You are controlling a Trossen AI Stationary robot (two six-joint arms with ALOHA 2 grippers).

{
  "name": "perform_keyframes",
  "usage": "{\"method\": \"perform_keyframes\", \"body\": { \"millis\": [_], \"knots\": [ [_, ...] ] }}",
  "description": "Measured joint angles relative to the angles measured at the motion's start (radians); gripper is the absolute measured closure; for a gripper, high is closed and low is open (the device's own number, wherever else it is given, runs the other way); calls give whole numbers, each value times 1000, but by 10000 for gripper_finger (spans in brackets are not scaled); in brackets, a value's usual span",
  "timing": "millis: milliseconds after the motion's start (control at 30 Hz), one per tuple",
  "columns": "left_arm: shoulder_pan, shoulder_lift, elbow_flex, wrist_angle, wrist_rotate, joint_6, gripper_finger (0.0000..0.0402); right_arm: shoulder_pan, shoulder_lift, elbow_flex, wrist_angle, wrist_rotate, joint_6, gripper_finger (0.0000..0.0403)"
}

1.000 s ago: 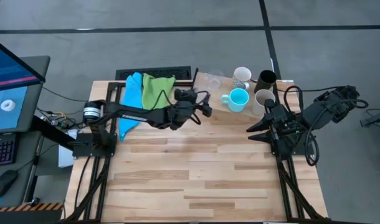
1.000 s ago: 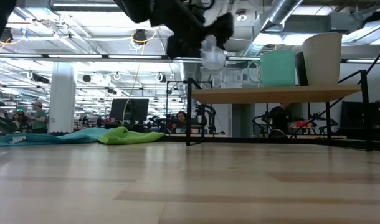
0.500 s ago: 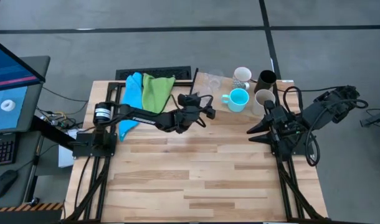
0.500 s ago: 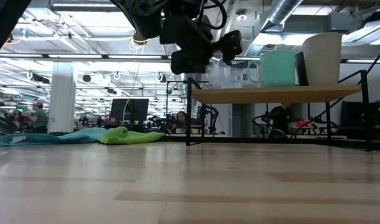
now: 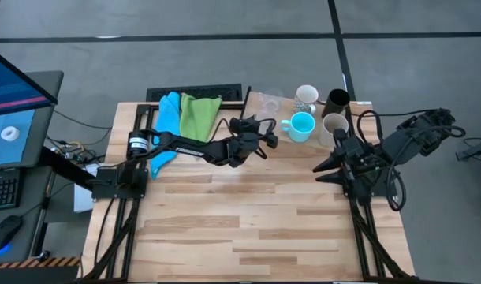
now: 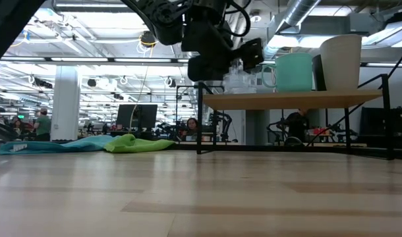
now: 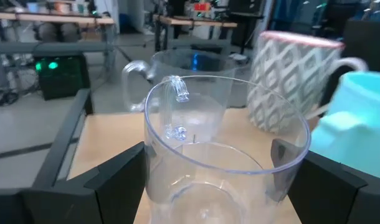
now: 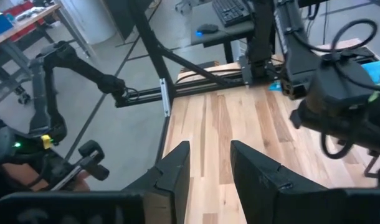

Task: Stack small to large cups/mugs on shelf
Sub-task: Put the transparent mug on the shelf

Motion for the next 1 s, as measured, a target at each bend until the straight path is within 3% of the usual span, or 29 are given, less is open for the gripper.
{"method": "perform_keyframes", "body": {
  "millis": [267, 1000],
  "knots": [
    [16, -3, 2, -64, 17, -85, 82, 0, 0, 0, -3, -16, -1, 267],
    [25, -2, -1, -49, 80, -33, 82, 0, 0, 0, -2, -40, -1, 267]
  ]
}}
